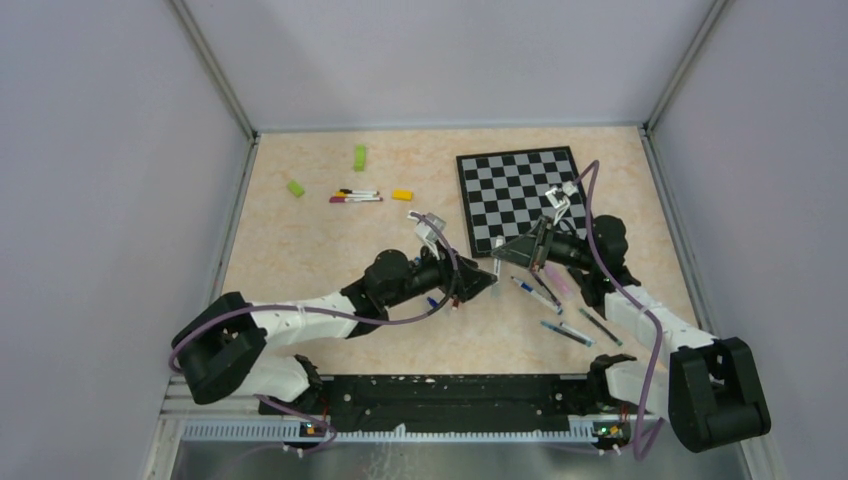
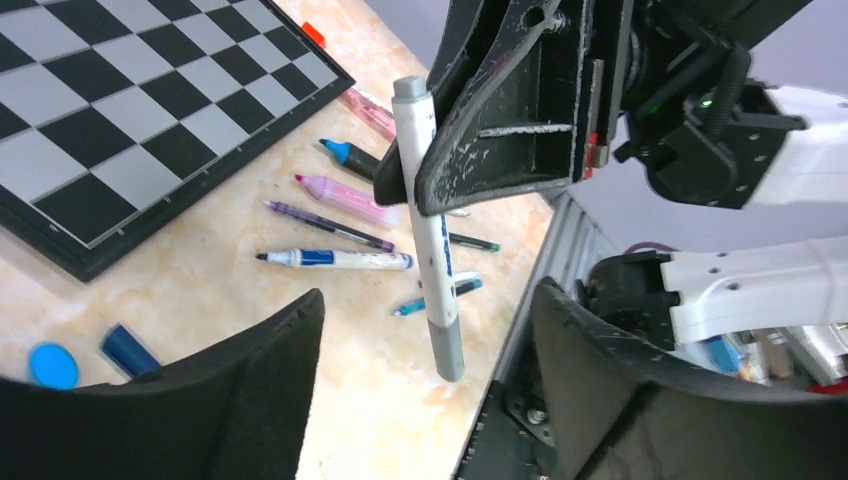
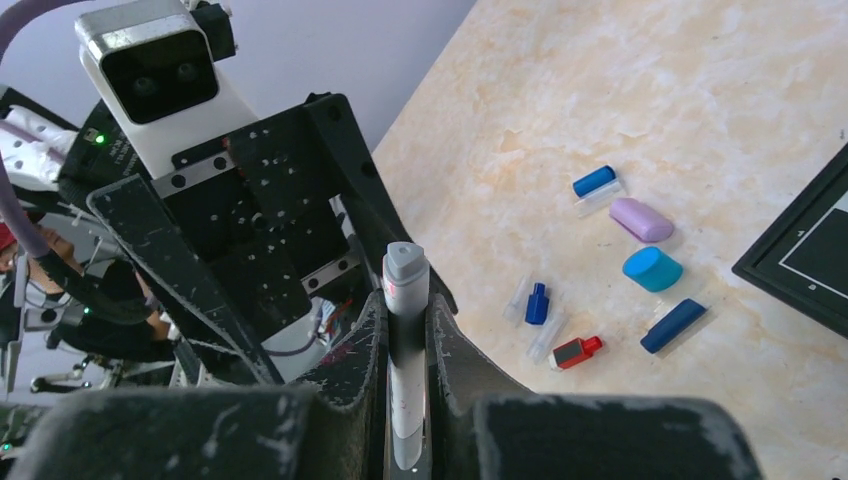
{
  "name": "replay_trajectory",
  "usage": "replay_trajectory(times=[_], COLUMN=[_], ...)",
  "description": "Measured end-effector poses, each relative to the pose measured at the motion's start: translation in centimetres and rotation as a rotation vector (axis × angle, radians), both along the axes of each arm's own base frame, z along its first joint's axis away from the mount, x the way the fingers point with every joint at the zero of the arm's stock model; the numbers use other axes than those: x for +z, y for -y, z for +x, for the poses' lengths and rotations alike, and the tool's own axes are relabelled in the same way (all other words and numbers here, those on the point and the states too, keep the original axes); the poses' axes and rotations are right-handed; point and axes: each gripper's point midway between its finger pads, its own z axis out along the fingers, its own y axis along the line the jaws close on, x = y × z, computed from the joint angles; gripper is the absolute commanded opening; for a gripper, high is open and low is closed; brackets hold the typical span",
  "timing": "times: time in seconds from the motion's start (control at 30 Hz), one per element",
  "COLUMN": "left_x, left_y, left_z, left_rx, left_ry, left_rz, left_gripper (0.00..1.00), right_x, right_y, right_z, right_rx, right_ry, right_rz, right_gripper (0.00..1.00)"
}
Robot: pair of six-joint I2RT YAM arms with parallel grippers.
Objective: Open the pen caps
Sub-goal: Pick up the pen from the center of the board, then open the pen cap from the pen.
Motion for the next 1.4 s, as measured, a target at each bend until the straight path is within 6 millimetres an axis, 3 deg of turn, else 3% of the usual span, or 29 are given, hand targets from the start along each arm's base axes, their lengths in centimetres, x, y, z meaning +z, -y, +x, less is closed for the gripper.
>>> replay_trajectory(times=[0.07, 0.27, 0.57, 0.87, 0.9, 0.97, 1.0, 1.27, 1.4], left_x=[0.0, -1.8, -3.2, -2.4, -2.2, -2.1, -2.0, -2.2, -0.3], left_y=[-0.8, -2.2, 0.2, 1.9, 2.1, 2.3, 2.4, 2.7, 2.7], left_z=[-0.5, -2.0, -3.1, -3.6, -3.6, -3.7, -3.7, -3.7, -2.1], left_rx=[0.0, -0.03, -0.171, -0.252, -0.257, -0.268, -0.274, -0.287, -0.238], left_ry=[0.019, -0.003, -0.08, -0.121, -0.121, -0.126, -0.132, -0.159, -0.12], left_rz=[-0.015, -0.059, -0.108, -0.171, -0.176, -0.182, -0.185, -0.197, -0.251], left_gripper=[0.99, 0.98, 0.73, 0.36, 0.3, 0.06, 0.0, 0.0, 0.0], right_x=[0.2, 0.9, 1.1, 1.1, 1.1, 1.1, 1.1, 1.3, 3.4], right_y=[-0.1, -0.2, -0.3, -0.3, -0.3, -0.3, -0.3, -0.1, -0.5], right_z=[-0.3, -0.9, -1.1, -1.1, -1.1, -1.1, -1.1, -0.8, 1.0], right_rx=[0.018, 0.053, 0.061, 0.06, 0.06, 0.06, 0.061, 0.071, 0.131], right_ry=[0.004, 0.022, 0.017, 0.016, 0.016, 0.016, 0.015, 0.038, 0.061], right_rz=[0.005, 0.022, 0.031, 0.031, 0.031, 0.031, 0.032, 0.021, 0.0], right_gripper=[0.0, 0.0, 0.0, 0.0, 0.0, 0.0, 0.0, 0.0, 0.0])
